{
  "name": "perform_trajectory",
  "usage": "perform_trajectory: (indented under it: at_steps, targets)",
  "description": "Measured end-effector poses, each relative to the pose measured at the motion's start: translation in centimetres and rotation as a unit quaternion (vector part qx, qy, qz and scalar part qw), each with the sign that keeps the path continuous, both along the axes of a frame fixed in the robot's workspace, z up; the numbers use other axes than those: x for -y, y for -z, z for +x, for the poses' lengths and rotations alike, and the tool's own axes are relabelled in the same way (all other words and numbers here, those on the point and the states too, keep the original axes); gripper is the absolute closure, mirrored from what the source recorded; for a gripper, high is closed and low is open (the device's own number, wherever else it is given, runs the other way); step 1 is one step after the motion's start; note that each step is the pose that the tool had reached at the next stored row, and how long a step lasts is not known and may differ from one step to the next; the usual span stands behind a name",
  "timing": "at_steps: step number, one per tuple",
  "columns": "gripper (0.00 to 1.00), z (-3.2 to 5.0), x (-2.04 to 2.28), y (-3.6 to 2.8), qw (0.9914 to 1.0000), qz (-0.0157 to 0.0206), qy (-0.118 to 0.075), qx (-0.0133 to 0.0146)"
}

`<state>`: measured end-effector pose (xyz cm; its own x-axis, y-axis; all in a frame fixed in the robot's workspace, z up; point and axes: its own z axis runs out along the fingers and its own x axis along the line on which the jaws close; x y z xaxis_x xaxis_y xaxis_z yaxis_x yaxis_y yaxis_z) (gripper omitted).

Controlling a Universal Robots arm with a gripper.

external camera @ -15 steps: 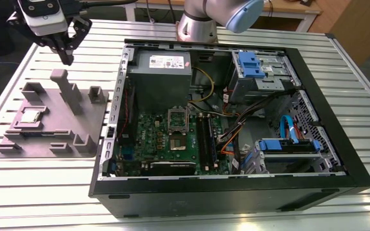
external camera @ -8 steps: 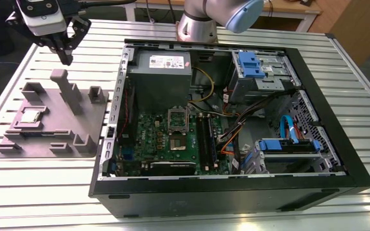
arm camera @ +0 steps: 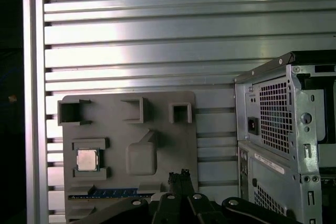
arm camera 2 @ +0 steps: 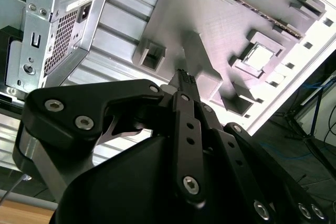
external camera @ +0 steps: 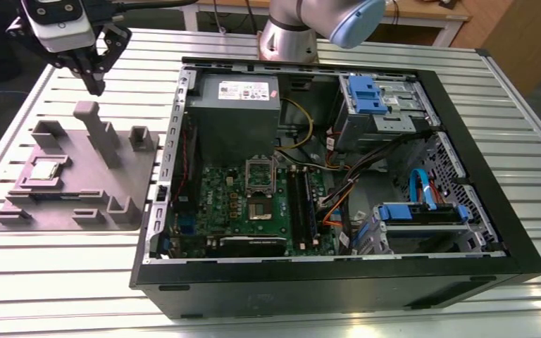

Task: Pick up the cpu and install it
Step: 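Reach for the cpu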

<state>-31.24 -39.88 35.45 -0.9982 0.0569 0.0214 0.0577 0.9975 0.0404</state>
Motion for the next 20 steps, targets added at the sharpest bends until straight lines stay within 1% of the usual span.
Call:
perform_trajectory:
  at_steps: [20]
  targets:
    - [0.90,-0.51,0.00,0.00,1.00000,0.0000,0.000,0.0000]
